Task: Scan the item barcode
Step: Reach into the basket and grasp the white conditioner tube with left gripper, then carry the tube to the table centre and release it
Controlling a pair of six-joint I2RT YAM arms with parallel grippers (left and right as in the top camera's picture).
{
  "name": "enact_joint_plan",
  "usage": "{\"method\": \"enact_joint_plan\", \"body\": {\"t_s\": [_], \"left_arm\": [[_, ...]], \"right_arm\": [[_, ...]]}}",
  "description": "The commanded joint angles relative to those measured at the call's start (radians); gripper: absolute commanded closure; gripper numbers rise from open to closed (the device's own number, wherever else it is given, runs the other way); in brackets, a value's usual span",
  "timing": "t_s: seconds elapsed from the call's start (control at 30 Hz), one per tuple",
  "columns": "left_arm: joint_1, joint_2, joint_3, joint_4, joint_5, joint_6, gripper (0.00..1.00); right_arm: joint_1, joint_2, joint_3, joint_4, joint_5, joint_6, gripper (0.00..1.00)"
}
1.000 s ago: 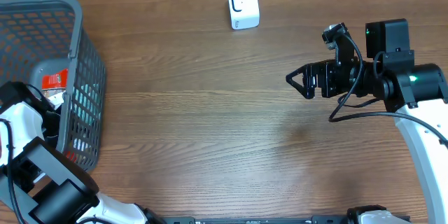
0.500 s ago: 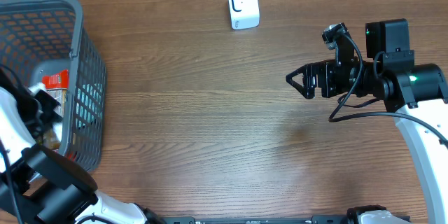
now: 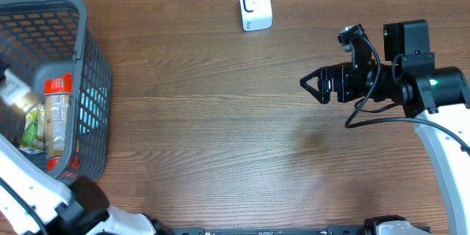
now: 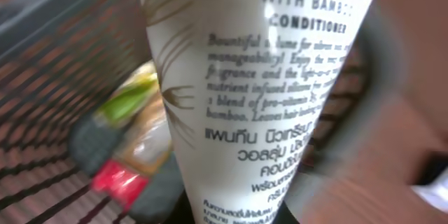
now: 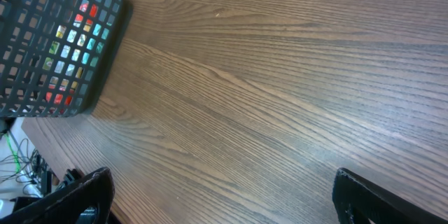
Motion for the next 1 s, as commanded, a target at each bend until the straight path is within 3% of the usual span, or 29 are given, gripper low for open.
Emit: {"method": "enact_joint_plan", "body": {"t_s": [0.0, 0.17, 0.4, 0.5, 0.67, 0.83, 0.97], "left_arm": [[-0.151, -0.119, 0.086, 0.008, 0.171, 0.057, 0.96], [-0.417, -0.161, 0.084, -0.050, 0.179, 0.066, 0.96], [-0.731, -0.127, -0.090, -0.051, 0.125, -0.103, 0.95], [-0.804, -0.109, -0.253, 0.069, 0.094, -0.194, 0.96], [-0.877, -0.107, -0.566, 0.372, 0.197, -0.292, 0.96], [-0.948, -0.102, -0.947, 0.816, 0.316, -0.369, 0.96], [-1.004, -0.072, -1.139, 1.072, 0.360, -0.422, 0.96]], "right_arm": [[0.005, 0.003, 0.021, 0.002, -0.008, 0.006, 0.00], [0.005, 0.003, 0.021, 0.002, -0.008, 0.006, 0.00], [0.005, 0.003, 0.021, 0.002, -0.008, 0.007, 0.00], [0.005, 0.003, 0.021, 0.002, -0.008, 0.006, 0.00], [0.005, 0.003, 0.021, 0.002, -0.008, 0.006, 0.00], [0.005, 0.003, 0.021, 0.002, -0.008, 0.006, 0.00], [0.005, 0.003, 0.021, 0.002, -0.008, 0.006, 0.00]]}}
